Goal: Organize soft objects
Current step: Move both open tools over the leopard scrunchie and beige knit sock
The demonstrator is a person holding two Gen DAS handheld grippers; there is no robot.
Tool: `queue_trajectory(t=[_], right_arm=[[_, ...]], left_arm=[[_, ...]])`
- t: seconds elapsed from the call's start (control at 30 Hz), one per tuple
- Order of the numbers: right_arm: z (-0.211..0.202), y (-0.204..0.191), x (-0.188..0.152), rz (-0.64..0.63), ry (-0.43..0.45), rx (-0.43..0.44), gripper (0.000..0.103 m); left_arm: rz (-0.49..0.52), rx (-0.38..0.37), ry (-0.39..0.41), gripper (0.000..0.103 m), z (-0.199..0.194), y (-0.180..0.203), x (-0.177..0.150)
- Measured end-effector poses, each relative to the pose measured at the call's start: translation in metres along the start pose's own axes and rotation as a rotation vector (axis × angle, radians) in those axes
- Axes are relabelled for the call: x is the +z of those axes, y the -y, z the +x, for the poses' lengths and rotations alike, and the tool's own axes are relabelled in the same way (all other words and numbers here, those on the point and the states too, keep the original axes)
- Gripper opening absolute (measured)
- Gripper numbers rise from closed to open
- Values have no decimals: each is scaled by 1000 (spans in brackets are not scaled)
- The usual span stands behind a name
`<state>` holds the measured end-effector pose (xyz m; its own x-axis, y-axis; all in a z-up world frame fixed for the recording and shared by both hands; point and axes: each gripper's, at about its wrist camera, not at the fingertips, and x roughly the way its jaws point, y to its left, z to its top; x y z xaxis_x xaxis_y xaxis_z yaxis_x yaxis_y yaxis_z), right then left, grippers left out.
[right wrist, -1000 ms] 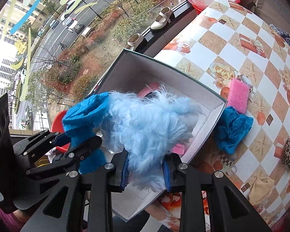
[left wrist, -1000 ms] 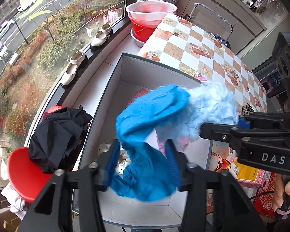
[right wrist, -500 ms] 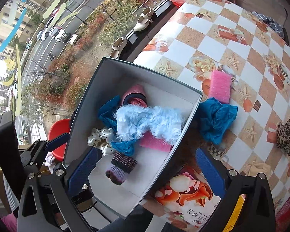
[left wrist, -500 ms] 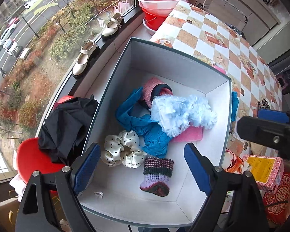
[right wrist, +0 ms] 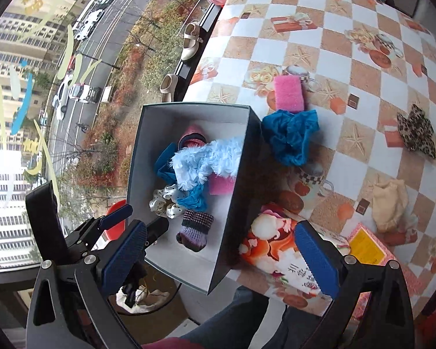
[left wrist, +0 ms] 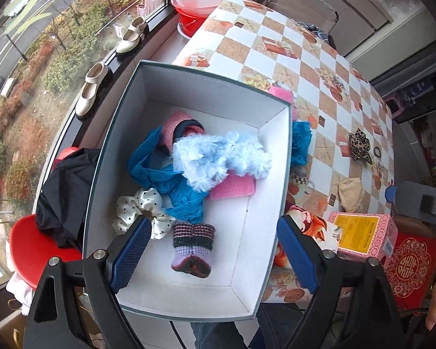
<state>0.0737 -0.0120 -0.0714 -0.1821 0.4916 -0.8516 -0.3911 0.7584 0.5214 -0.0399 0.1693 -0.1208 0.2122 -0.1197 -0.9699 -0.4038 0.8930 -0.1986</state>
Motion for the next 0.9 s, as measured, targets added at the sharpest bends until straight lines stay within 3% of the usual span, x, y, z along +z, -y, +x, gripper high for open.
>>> queue_trajectory(t=[0.23, 0.47, 0.63, 0.9], right_arm=[[-53, 64, -22, 170, 46, 23, 102], [-87, 146, -27, 298, 75, -93, 102], [-61, 202, -17, 356, -7, -130, 102], [25, 247, 18, 284, -224, -87, 102]], left_arm=[[133, -18, 4, 90, -1, 58, 15], [227, -20, -24, 90, 14, 111, 27], [260, -7, -67, 90, 31, 139, 30], [271, 51, -109, 90, 49, 164, 40]])
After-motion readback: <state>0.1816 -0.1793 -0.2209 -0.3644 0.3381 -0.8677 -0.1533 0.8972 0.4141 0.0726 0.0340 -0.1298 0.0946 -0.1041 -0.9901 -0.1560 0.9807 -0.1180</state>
